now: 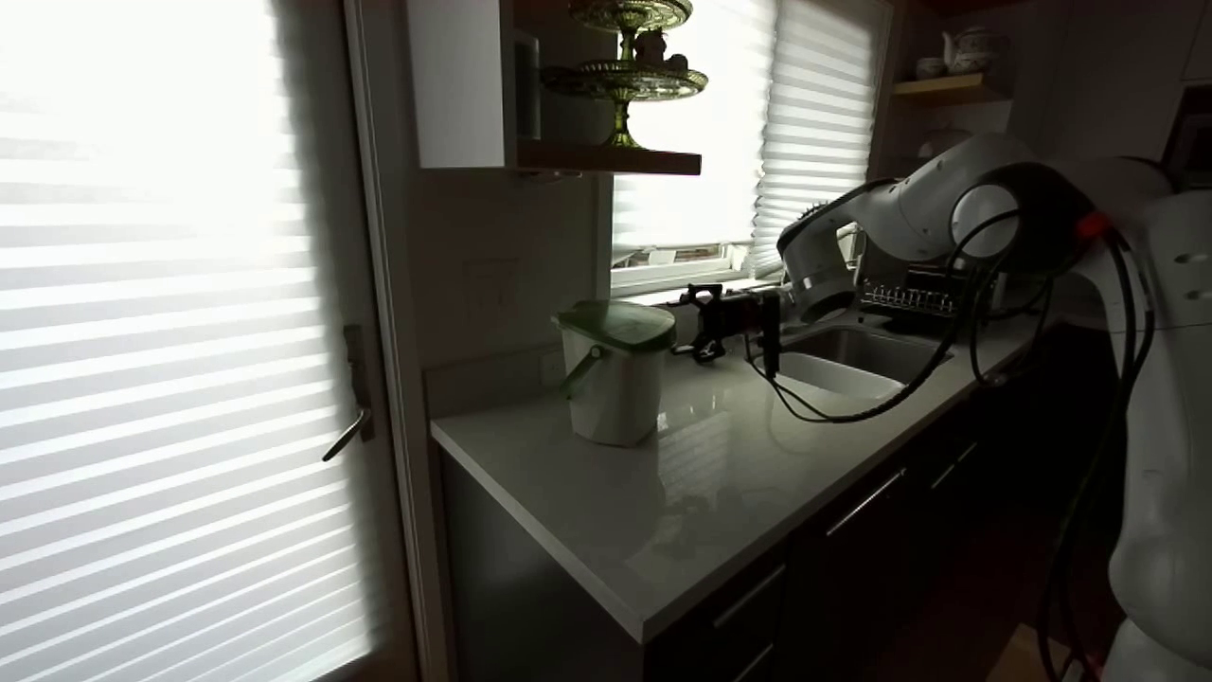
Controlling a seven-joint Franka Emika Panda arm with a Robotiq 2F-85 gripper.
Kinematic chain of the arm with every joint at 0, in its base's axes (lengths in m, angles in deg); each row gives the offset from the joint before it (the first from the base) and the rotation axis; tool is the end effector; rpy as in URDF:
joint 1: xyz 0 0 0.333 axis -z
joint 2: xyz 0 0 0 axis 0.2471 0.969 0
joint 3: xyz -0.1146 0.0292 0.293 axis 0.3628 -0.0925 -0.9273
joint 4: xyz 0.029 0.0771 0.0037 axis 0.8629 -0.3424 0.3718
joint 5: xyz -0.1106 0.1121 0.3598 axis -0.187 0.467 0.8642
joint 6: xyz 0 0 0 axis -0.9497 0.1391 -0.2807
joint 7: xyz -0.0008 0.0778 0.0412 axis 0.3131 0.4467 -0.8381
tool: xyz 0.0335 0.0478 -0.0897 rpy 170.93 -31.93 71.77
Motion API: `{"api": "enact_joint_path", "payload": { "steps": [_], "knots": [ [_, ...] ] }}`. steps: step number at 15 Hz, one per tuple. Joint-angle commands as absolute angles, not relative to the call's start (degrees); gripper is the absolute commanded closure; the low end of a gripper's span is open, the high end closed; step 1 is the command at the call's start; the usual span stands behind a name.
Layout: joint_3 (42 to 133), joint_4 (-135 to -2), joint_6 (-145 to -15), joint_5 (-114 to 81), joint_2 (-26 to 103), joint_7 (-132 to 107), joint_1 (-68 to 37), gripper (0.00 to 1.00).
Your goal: Open the lid of the bin
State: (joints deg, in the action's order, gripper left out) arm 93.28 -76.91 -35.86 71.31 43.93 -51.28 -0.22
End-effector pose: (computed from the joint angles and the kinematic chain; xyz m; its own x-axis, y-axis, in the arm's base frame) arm 0.6228 -0.1507 0.3952 0.9319 -0.3617 0.0283 -0.0266 -0.1457 -0.9890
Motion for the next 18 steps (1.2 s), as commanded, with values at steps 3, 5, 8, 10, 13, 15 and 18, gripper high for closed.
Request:
{"api": "enact_joint_path", "payload": {
  "steps": [3, 5, 8, 10, 13, 15, 18],
  "knots": [
    [93.4, -76.8, -36.0, 72.8, 43.1, -52.2, 0.0, 0.00],
    [93.4, -76.9, -35.8, 72.8, 42.6, -52.1, 0.1, 0.00],
    [93.7, -77.0, -35.9, 72.5, 42.1, -52.0, 0.1, 0.00],
    [93.7, -77.0, -36.0, 72.6, 41.9, -52.1, 0.1, 0.00],
    [93.5, -77.1, -36.0, 73.4, 41.3, -53.3, -0.1, 0.00],
    [93.3, -76.7, -36.0, 72.9, 40.5, -54.3, -0.5, 0.00],
    [92.8, -75.2, -35.9, 72.2, 39.3, -55.8, -1.3, 0.00]
  ]
}}
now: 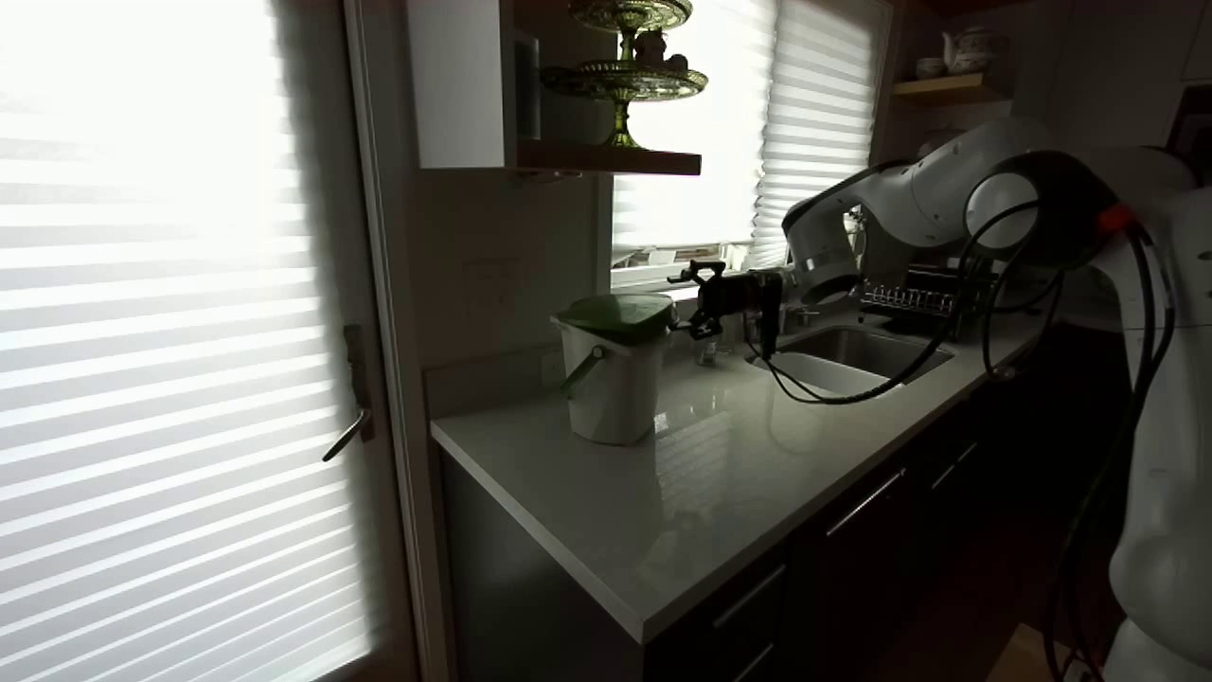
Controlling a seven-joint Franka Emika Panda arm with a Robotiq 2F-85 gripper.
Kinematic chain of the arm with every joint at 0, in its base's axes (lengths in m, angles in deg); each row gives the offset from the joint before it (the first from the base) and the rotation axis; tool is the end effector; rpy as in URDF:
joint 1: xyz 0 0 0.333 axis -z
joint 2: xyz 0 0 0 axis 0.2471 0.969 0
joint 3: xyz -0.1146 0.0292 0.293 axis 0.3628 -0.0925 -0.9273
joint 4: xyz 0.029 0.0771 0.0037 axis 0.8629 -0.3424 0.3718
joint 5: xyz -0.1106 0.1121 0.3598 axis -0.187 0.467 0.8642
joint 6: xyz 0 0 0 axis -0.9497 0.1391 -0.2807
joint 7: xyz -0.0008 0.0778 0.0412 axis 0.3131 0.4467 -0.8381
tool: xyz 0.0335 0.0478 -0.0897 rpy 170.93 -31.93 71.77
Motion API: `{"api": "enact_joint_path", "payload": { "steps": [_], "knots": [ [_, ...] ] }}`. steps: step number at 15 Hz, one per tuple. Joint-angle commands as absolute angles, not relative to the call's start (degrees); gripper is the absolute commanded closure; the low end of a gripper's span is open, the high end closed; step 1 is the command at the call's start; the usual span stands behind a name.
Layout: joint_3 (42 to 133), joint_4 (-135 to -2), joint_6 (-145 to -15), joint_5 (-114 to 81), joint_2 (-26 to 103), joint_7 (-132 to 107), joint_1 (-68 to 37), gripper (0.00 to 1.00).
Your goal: Open the lid of the bin
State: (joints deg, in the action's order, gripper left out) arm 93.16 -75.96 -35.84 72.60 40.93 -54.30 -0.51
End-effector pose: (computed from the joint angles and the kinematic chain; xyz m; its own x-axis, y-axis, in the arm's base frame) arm 0.6237 -0.1462 0.4382 0.9223 -0.3563 0.1497 0.0954 -0.1656 -0.9816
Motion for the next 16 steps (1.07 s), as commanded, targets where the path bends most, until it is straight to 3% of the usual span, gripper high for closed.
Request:
{"api": "enact_joint_path", "payload": {
  "steps": [1, 16],
  "knots": [
    [92.6, -74.5, -36.0, 72.1, 39.0, -56.2, -1.6, 0.00],
    [89.0, -63.2, -36.7, 72.7, 40.1, -79.6, -4.5, 0.00]
  ]
}}
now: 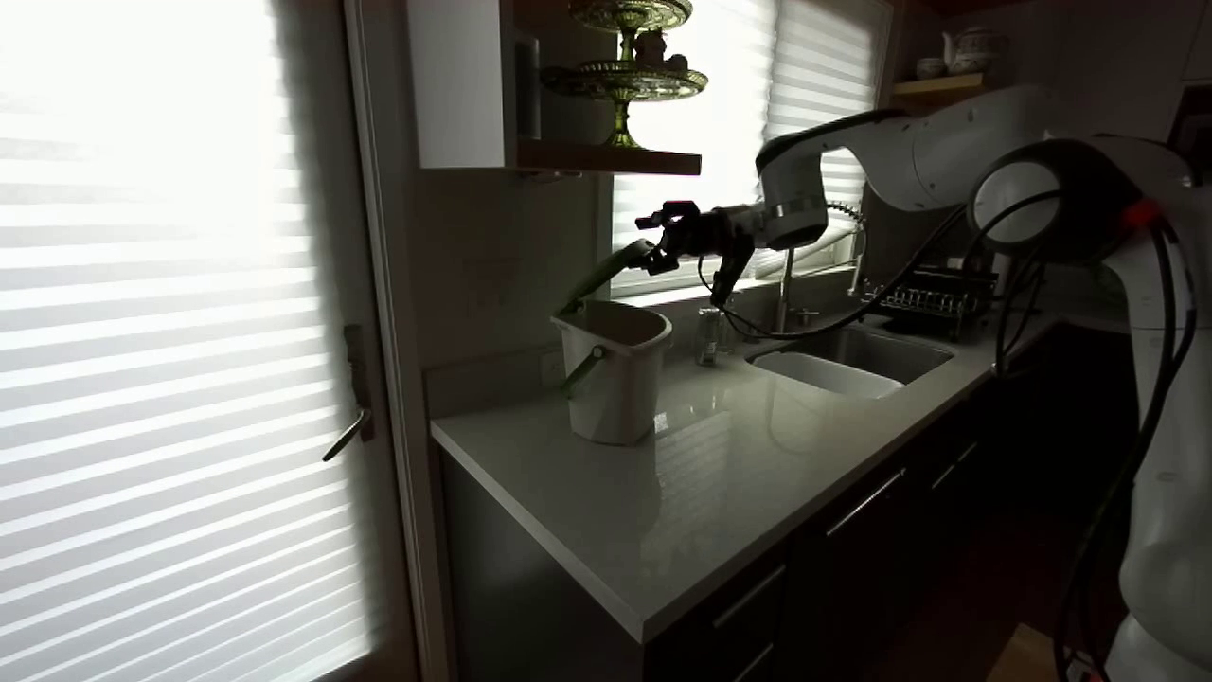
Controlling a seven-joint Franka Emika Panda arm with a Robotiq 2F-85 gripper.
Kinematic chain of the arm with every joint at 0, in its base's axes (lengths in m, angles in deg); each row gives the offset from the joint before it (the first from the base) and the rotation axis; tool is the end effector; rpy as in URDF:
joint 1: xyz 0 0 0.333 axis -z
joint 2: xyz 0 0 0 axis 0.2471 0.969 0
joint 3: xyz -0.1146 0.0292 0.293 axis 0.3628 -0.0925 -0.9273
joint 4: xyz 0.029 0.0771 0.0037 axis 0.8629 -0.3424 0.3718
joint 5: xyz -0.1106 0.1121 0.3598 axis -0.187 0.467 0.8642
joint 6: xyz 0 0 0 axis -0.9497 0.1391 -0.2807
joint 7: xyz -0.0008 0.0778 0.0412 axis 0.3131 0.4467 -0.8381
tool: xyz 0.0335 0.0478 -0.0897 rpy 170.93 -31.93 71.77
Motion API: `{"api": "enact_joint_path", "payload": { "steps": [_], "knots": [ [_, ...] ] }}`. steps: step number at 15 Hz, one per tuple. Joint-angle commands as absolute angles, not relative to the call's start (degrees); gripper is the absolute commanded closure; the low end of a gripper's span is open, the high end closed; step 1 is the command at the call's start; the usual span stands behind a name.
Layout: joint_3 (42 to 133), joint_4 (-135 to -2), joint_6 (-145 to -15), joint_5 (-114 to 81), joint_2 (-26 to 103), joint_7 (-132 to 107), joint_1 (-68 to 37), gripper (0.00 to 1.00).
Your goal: Open the lid of the bin
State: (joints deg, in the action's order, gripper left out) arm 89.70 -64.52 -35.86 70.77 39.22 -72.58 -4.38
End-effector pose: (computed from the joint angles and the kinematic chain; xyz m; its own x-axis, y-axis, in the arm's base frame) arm 0.6530 -0.0719 0.5477 0.7607 -0.1237 0.6373 0.5931 -0.2665 -0.7597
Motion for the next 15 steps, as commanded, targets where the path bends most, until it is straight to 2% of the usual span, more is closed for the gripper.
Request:
{"api": "enact_joint_path", "payload": {
  "steps": [1, 15],
  "knots": [
    [88.7, -63.0, -36.6, 73.7, 40.2, -82.3, -4.4, 0.00],
    [85.7, -62.5, -46.4, 96.5, 45.5, -115.3, -8.5, 0.00]
  ]
}}
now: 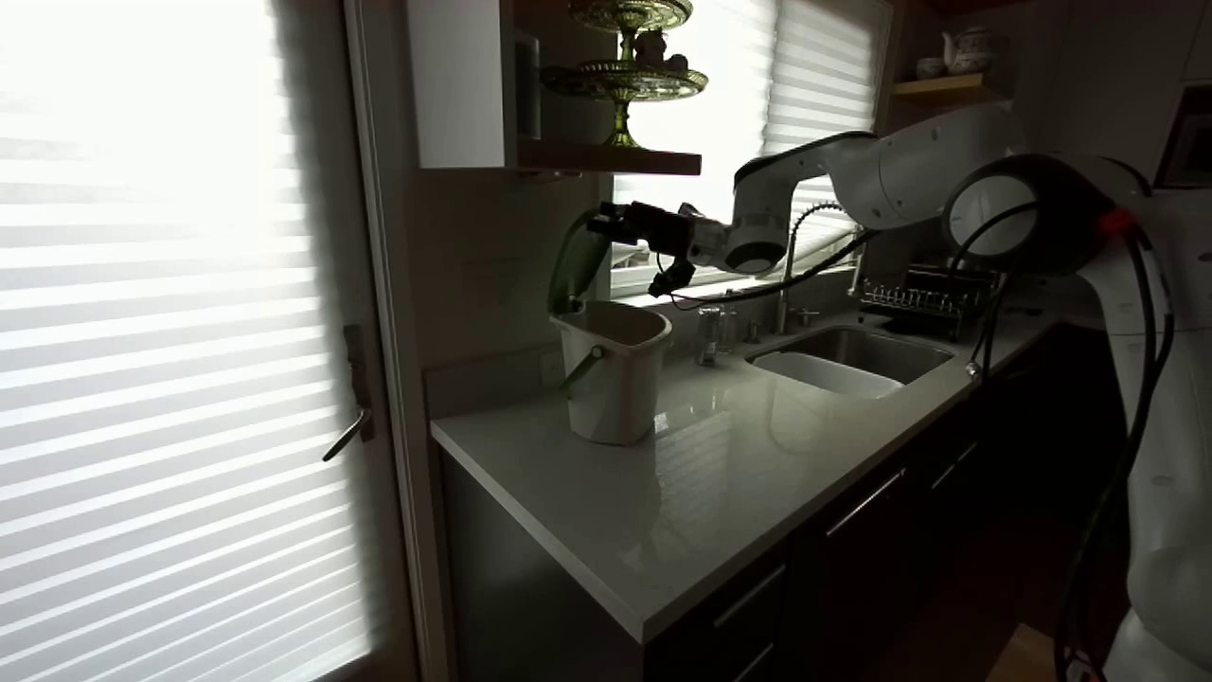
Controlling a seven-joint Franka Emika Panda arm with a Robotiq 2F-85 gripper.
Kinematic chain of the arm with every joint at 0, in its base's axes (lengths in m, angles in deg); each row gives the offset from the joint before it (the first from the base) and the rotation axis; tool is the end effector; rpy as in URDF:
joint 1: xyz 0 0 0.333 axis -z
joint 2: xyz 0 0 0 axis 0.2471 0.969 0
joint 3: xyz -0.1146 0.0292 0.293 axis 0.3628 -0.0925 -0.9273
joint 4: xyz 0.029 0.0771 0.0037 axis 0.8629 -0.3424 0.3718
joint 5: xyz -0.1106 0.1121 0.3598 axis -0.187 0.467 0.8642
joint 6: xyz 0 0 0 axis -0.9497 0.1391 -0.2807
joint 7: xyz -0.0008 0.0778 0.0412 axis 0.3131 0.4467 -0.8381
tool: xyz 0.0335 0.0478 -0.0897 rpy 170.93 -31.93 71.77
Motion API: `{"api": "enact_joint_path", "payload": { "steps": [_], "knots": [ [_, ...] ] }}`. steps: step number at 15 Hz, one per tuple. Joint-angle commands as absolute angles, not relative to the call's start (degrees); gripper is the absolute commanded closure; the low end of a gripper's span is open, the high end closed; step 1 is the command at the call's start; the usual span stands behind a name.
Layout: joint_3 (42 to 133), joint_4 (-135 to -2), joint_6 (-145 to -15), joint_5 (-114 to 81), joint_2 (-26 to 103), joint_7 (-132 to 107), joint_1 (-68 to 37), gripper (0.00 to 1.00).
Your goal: Open the lid of the bin
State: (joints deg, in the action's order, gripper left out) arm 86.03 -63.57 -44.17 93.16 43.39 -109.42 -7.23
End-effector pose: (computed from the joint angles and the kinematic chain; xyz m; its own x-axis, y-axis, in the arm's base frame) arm 0.6943 -0.0261 0.5390 0.2214 -0.3084 0.9251 0.8892 -0.3257 -0.3214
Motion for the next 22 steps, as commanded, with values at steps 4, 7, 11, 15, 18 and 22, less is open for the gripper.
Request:
{"api": "enact_joint_path", "payload": {
  "steps": [4, 7, 11, 15, 18, 22],
  "knots": [
    [85.8, -62.0, -47.5, 96.8, 47.1, -119.1, -9.6, 0.00],
    [85.8, -61.7, -47.6, 97.0, 47.8, -121.7, -9.9, 0.00],
    [86.5, -63.2, -51.1, 95.5, 46.3, -120.8, -10.3, 0.00],
    [87.4, -66.1, -58.9, 93.7, 42.5, -120.1, -10.7, 0.00],
    [87.5, -67.0, -63.9, 91.7, 40.7, -118.4, -10.7, 0.00],
    [87.0, -66.9, -68.3, 90.2, 39.8, -117.8, -10.9, 0.00]
  ]
}}
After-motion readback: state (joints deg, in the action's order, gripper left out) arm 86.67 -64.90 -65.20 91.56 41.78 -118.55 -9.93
